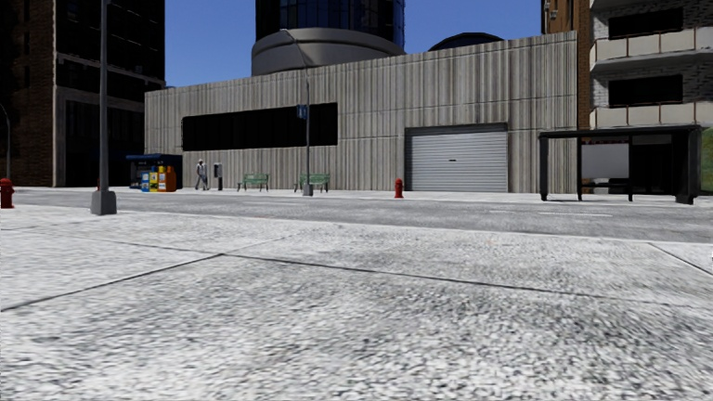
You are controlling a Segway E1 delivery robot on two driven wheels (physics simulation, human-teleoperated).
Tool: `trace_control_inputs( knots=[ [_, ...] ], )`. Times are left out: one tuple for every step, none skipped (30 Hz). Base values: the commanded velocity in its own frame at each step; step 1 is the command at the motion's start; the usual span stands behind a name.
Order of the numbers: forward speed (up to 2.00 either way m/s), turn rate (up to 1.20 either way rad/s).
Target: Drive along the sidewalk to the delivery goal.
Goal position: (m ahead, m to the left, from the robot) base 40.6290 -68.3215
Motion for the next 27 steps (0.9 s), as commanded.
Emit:
trace_control_inputs(
  knots=[
    [1.82, -0.4],
    [1.82, -0.4],
    [1.82, -0.4],
    [1.82, -0.41],
    [1.82, -0.43],
    [1.82, -0.5],
    [1.82, -0.53],
    [1.82, -0.54],
    [1.82, -0.56],
    [1.82, -0.56],
    [1.82, -0.59],
    [1.82, -0.6],
    [1.82, -0.6],
    [1.82, -0.6],
    [1.82, -0.6],
    [1.82, -0.6],
    [1.82, -0.6],
    [1.82, -0.6],
    [1.82, -0.6],
    [1.82, -0.6],
    [1.82, -0.6],
    [1.82, -0.6],
    [1.82, -0.6],
    [1.82, -0.6],
    [1.82, -0.6],
    [1.82, -0.6],
    [1.82, -0.6]
  ],
)
